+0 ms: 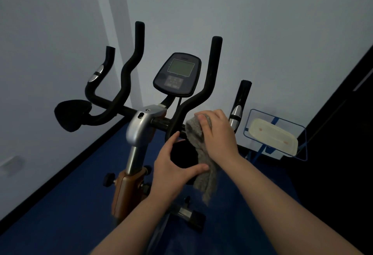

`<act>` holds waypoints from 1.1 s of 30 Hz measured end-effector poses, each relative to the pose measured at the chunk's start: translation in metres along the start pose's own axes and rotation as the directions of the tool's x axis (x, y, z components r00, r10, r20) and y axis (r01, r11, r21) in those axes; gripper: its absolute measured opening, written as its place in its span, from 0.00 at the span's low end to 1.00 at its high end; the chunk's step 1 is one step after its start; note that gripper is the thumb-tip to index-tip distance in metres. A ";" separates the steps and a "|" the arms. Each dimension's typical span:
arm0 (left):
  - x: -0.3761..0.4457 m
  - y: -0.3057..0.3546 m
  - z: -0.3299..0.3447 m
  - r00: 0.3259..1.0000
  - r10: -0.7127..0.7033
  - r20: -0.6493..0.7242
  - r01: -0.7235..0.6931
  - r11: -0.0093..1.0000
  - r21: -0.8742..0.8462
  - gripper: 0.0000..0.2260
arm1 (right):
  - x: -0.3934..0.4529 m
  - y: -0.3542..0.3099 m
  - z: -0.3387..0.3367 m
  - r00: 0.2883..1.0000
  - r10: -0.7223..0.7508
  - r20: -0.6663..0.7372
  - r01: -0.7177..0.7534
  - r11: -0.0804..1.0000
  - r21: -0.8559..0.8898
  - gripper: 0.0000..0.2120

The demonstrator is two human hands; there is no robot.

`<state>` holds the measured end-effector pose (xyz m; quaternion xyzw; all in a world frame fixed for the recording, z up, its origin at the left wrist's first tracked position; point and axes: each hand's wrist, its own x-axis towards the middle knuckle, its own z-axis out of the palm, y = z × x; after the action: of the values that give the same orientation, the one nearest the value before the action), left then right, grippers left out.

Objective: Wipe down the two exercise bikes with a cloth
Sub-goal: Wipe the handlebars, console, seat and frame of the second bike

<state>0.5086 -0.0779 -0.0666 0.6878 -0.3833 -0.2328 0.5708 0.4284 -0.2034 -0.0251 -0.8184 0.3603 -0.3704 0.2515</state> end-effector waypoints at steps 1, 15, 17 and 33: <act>0.001 0.000 0.001 1.000 0.000 -0.010 0.000 1.000 0.011 0.50 | -0.001 0.002 0.000 1.000 0.004 0.009 -0.004 1.000 0.008 0.16; 0.006 -0.007 0.002 0.999 0.014 -0.046 -0.015 1.000 -0.016 0.38 | -0.013 0.002 -0.011 0.996 -0.041 0.075 0.033 0.995 0.098 0.15; 0.005 -0.007 0.000 0.999 0.024 -0.027 -0.024 1.000 -0.009 0.36 | -0.023 0.003 -0.022 0.996 -0.072 0.060 0.066 0.993 0.098 0.13; 0.003 -0.004 -0.015 0.983 0.073 0.167 -0.039 0.979 -0.199 0.23 | -0.107 -0.002 -0.031 0.996 -0.076 0.054 0.073 0.996 0.050 0.20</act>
<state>0.5226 -0.0709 -0.0661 0.5947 -0.4262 -0.3117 0.6062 0.3544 -0.1235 -0.0507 -0.8350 0.3135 -0.3650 0.2669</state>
